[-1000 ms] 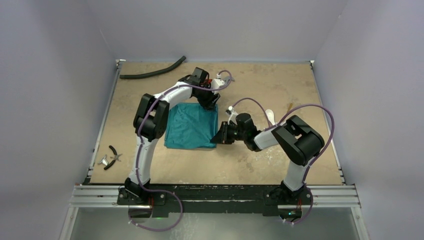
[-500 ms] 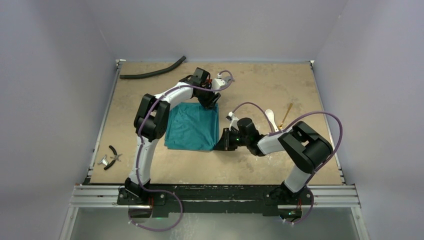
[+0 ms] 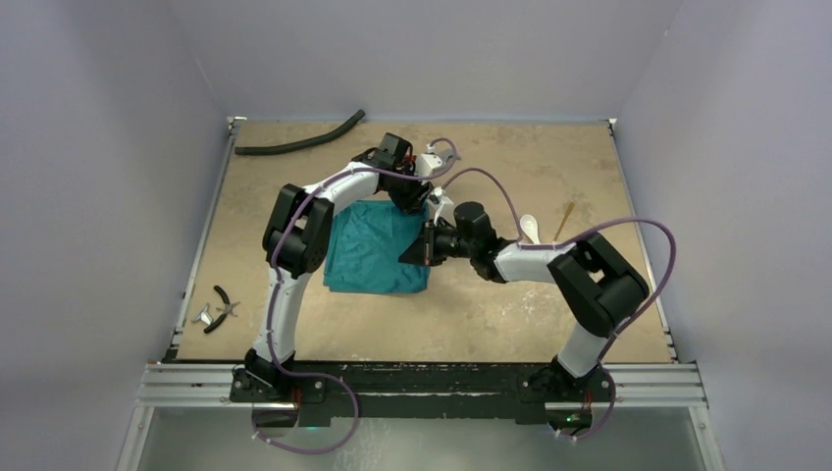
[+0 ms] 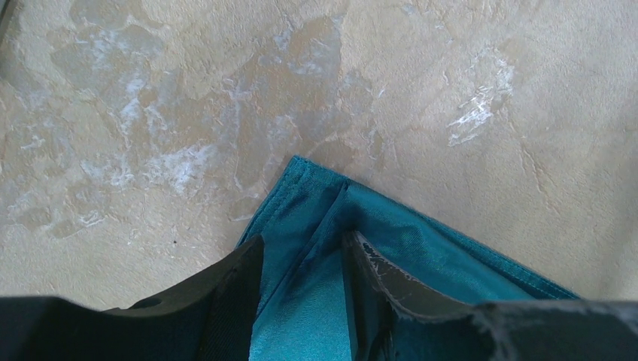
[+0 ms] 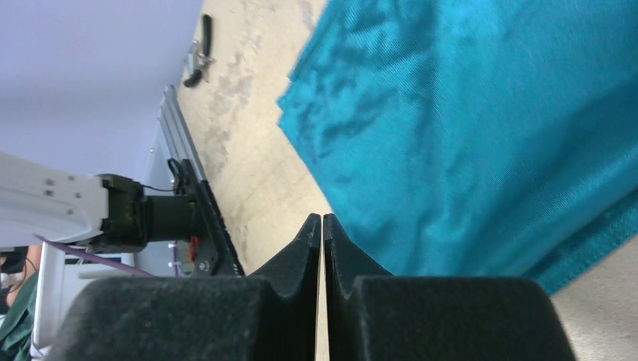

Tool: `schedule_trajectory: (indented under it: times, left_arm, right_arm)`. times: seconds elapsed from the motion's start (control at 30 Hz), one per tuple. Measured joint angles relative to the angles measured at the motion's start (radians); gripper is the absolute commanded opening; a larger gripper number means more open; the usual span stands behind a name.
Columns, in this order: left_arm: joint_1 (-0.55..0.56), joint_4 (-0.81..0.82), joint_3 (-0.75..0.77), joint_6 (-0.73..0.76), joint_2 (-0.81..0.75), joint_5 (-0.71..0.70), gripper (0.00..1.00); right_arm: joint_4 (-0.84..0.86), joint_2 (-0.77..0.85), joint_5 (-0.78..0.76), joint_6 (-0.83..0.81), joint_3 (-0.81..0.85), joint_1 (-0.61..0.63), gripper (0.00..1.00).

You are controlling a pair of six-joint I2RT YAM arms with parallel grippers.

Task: Fold the napkin into a case and place the utensils inside
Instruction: Smooth out the lower triangle-folded napkin at the center of the board.

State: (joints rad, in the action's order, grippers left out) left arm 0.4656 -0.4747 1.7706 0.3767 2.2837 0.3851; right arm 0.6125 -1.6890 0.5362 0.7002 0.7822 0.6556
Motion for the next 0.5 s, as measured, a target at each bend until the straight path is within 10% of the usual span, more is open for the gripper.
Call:
schedule_trajectory:
  times: [0.5]
  left_arm:
    - [-0.015, -0.181, 0.116, -0.001, 0.000, -0.004, 0.86]
  right_arm:
    - [0.239, -0.214, 0.081, 0.116, -0.101, -0.034, 0.08]
